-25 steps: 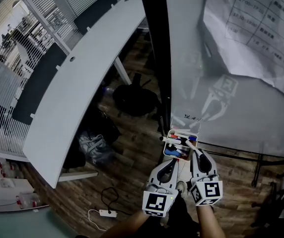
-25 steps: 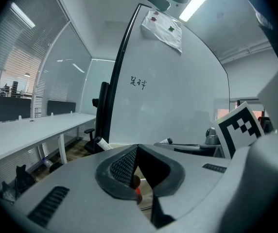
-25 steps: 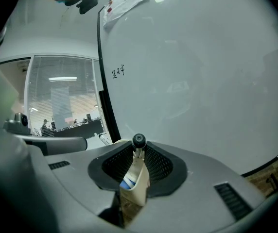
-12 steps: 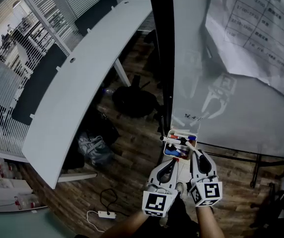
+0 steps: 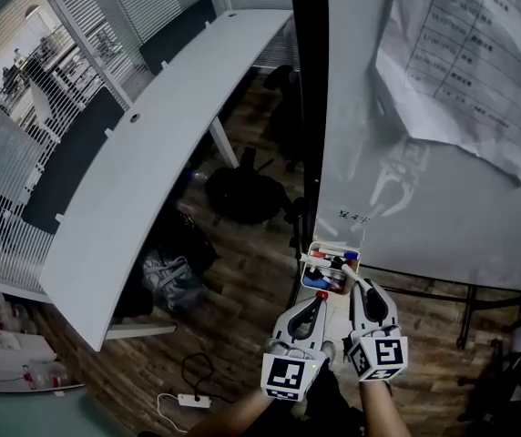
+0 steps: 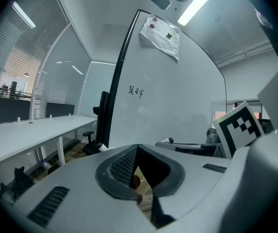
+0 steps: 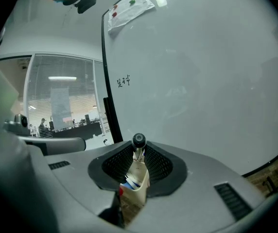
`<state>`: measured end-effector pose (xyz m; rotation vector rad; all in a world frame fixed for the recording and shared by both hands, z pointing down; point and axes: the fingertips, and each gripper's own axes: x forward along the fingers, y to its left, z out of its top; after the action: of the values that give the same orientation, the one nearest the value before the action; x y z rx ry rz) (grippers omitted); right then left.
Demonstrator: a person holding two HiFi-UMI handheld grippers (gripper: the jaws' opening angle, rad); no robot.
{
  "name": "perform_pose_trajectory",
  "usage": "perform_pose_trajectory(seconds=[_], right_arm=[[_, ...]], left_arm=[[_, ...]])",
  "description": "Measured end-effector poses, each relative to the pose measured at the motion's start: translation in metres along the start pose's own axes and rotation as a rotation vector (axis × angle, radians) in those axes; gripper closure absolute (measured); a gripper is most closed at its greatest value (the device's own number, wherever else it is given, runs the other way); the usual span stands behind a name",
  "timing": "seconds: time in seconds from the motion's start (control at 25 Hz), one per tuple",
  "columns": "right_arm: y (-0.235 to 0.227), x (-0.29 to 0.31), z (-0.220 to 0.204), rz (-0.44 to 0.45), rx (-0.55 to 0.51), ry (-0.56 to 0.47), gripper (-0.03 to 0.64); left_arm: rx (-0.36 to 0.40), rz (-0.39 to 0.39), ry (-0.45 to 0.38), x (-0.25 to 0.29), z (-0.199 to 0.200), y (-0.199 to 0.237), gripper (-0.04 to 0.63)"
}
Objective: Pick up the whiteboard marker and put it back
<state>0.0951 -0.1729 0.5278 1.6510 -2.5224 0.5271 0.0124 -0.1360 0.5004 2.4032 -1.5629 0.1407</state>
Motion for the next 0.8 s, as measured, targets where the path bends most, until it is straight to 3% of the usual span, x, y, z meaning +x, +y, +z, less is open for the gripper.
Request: perform_pose_trajectory(seconds=[0.8], right_arm=[[0.016, -0.029, 0.017, -0.034, -0.020, -0.038, 0.535]], left_arm=[[0.010, -0.017, -0.042, -0.032, 0.017, -0.005, 0.588]])
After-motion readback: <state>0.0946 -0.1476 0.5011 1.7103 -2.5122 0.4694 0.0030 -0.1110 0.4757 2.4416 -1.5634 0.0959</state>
